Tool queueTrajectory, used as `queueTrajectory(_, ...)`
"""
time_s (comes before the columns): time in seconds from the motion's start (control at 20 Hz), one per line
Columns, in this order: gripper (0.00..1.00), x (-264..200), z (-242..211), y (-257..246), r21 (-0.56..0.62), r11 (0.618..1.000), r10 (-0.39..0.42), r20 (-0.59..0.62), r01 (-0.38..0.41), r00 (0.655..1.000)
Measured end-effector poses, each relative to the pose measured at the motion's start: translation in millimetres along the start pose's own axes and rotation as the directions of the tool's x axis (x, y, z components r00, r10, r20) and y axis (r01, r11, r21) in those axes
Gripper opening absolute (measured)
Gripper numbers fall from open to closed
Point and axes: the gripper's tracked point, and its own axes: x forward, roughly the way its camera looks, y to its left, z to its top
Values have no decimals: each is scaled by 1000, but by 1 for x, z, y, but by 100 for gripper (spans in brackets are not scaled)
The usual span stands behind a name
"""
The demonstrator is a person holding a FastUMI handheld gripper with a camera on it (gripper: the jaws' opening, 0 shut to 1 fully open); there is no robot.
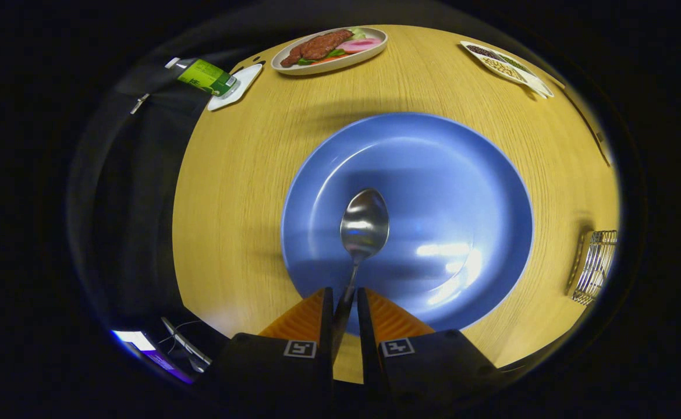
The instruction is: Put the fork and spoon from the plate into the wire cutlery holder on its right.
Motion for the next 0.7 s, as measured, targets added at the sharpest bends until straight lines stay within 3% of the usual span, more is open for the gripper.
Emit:
queueTrajectory(0.05, 16, -2, 4, -3, 9, 1000, -2, 12, 2, 1000)
queueTrajectory(0.15, 9, -5, 3, -8, 27, 999, 26, 8, -27, 1000)
queueTrajectory(0.45, 9, -59, 17, -17, 63, 984, 163, 83, -169, 983)
queueTrajectory(0.7, 9, -107, 16, -41, 36, 978, 200, 123, -206, 972)
